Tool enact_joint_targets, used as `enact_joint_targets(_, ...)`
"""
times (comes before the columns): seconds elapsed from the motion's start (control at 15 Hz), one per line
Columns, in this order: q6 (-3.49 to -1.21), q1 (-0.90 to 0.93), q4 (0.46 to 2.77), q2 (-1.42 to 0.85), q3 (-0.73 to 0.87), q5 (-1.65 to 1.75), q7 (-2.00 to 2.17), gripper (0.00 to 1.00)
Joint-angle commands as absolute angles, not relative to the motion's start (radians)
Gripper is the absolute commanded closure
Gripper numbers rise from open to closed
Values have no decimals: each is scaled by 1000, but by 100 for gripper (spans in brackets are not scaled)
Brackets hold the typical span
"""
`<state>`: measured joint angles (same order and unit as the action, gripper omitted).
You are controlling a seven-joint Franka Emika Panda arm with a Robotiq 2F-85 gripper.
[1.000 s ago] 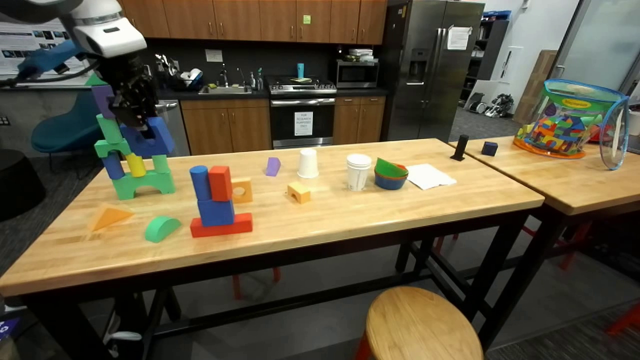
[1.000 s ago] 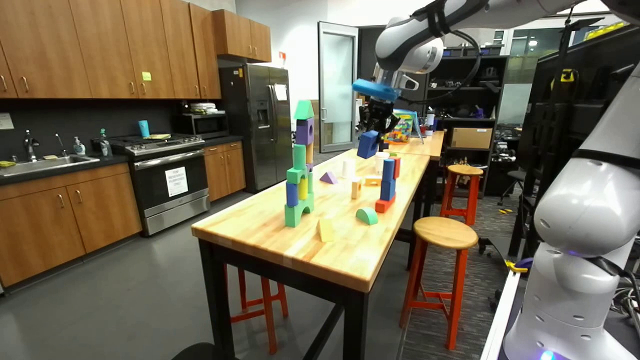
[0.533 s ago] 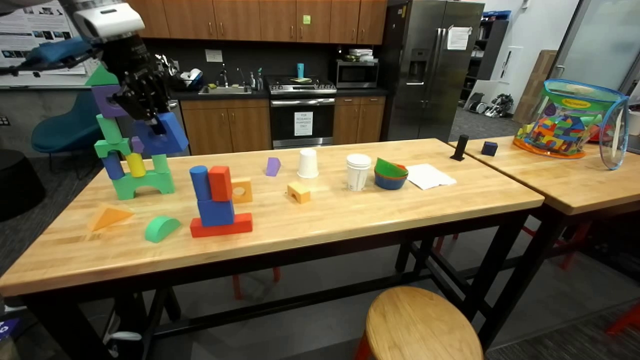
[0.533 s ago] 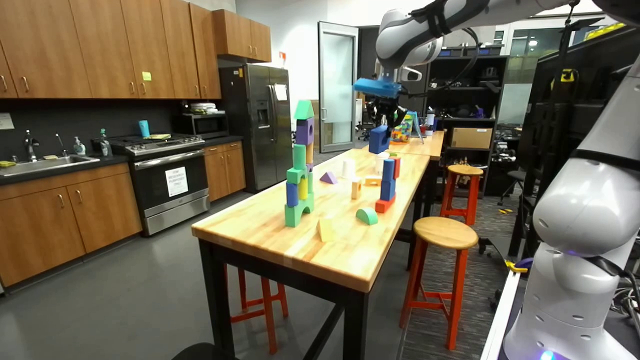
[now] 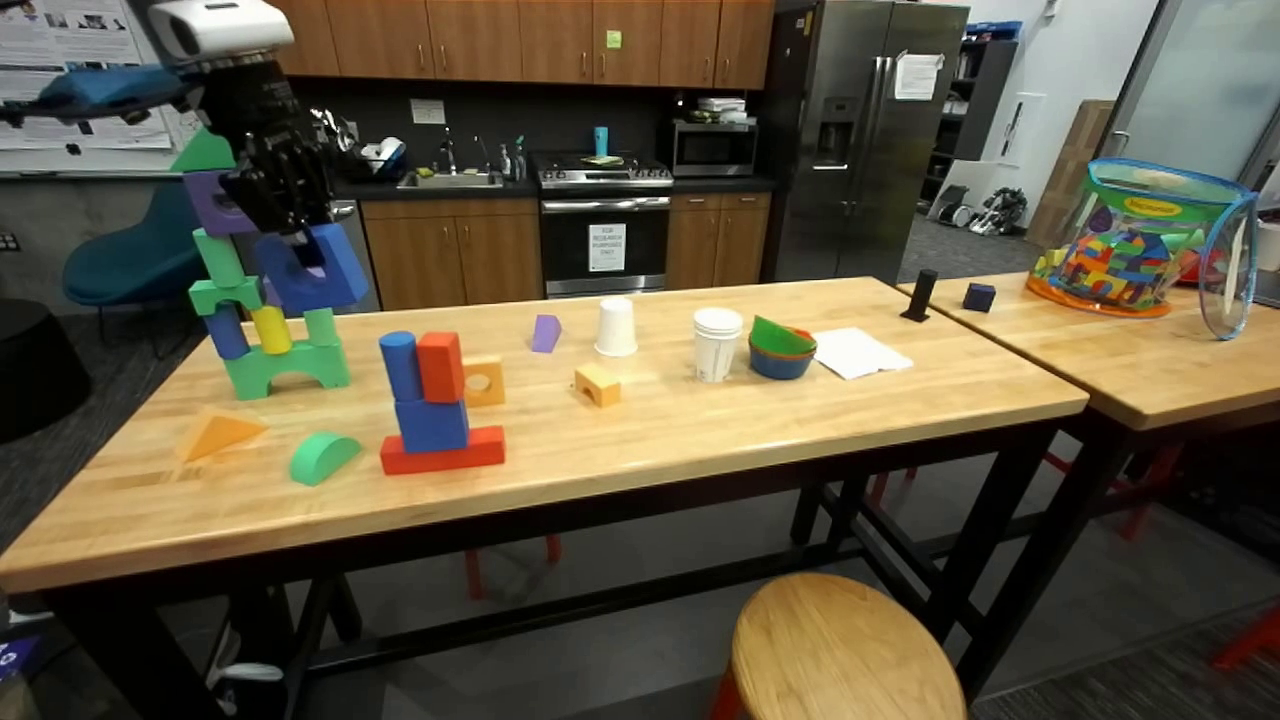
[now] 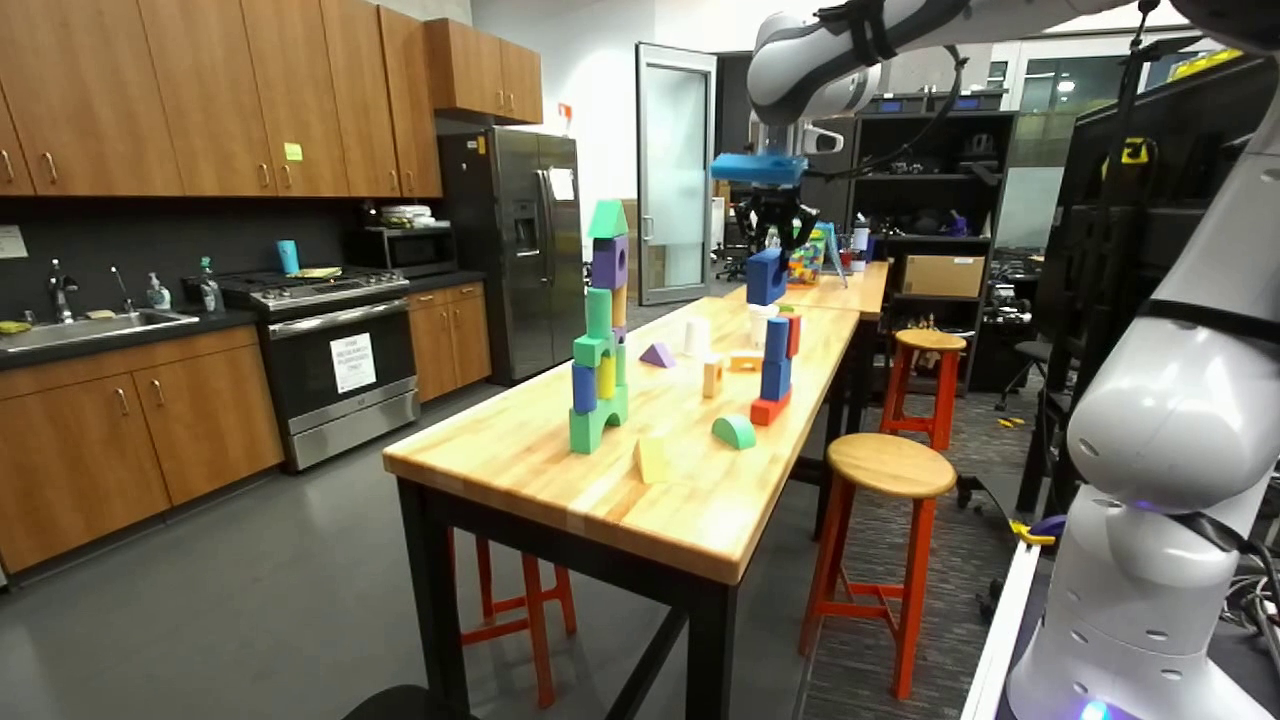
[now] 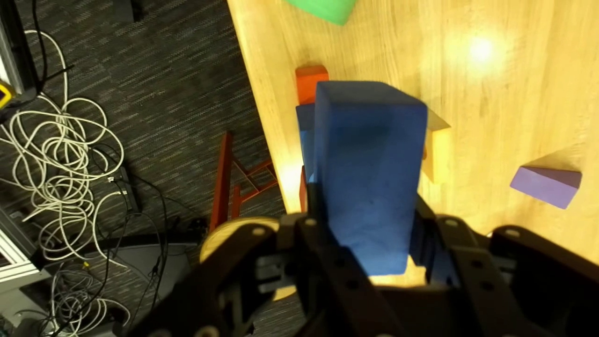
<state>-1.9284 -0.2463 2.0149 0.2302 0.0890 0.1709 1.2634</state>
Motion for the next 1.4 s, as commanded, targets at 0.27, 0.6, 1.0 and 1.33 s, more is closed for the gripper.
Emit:
enact_joint_targets(0.27, -1926, -232, 2015, 207, 102, 157, 1257, 85)
enact_joint_targets(0.6, -1919, -236, 2009, 181, 116, 141, 1262, 85)
enact_joint_targets(1.0, -1847, -243, 1953, 194, 150, 82, 1241, 85)
enact_joint_targets(1.33, -1832, -249, 1899, 180, 167, 105, 1229, 85)
